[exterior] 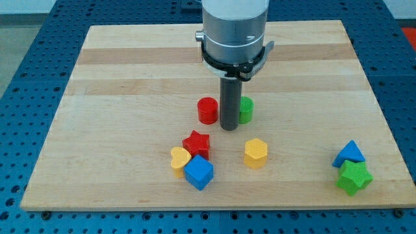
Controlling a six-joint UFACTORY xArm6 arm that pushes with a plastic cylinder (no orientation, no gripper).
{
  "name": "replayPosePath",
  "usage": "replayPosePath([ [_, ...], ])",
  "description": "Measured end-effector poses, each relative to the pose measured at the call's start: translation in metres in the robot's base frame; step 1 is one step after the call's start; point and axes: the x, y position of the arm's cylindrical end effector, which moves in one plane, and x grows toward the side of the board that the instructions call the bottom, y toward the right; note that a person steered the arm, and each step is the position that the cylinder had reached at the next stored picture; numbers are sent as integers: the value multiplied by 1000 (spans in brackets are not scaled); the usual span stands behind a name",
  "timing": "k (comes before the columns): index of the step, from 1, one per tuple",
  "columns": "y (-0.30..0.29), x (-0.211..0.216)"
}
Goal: Move your arm towards the blue cube
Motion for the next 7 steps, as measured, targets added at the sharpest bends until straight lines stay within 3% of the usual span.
replayPosePath([
  [2, 0, 6],
  [3, 0, 80],
  [5, -3, 135],
  [6, -3, 137],
  [7, -52, 137],
])
